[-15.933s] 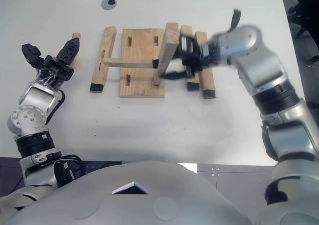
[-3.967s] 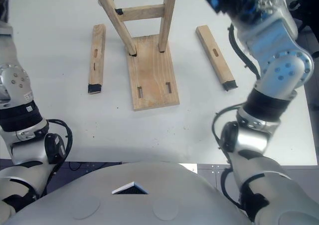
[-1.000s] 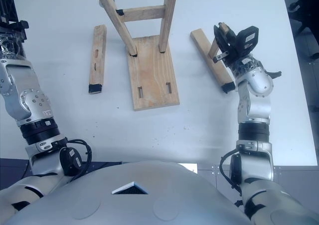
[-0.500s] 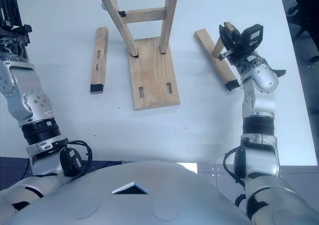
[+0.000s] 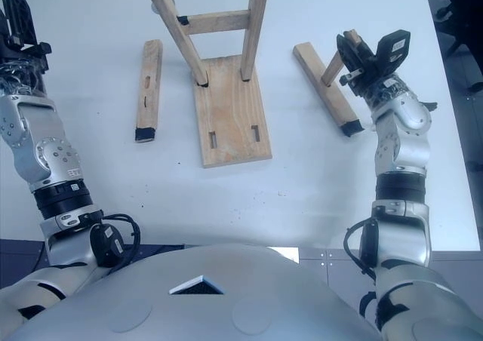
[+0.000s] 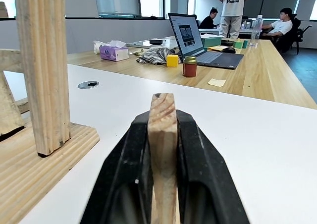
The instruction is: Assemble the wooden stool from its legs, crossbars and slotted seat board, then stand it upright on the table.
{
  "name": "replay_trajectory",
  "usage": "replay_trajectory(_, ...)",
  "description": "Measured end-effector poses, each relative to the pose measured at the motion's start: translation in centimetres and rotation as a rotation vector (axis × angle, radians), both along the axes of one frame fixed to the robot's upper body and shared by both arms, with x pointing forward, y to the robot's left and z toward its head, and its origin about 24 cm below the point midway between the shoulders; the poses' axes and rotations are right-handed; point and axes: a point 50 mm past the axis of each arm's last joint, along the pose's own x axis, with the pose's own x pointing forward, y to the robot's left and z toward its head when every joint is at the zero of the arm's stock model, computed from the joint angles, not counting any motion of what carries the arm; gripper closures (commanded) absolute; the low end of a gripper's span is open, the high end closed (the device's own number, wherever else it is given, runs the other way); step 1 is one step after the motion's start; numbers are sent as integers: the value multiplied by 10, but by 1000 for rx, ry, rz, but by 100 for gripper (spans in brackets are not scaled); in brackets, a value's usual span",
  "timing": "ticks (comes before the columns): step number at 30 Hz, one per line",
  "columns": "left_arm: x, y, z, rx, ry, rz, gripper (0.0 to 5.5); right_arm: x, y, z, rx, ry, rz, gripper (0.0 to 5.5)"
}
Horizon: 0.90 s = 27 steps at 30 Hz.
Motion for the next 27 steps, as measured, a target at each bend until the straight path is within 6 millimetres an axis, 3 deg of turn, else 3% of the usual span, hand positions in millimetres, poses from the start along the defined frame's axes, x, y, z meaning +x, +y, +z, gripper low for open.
replay_trajectory(3,0,1,-1,5,6,4,313,1,0,1,0,15,-4,466)
replay_trajectory(4,0,0,-1,6,5,3,313,-2,-1,-10,-10,114,-7,444)
replay_trajectory(5,0,1,0,10,-3,11,313,-16,-5,-36,-15,265,-19,432)
replay_trajectory(6,-1,3,-1,13,0,20,313,-19,-7,-37,-27,284,-13,417)
replay_trajectory(14,-3,4,-5,15,15,28,313,-34,-30,-18,-208,434,41,281)
replay_trajectory(21,-5,4,-6,11,21,41,313,-42,-28,-17,-234,521,91,170)
replay_trajectory(23,-5,4,-7,11,23,42,313,-43,-30,-17,-251,537,96,170)
replay_trajectory(27,-6,4,-8,10,27,44,313,-45,-27,-19,-315,538,123,234)
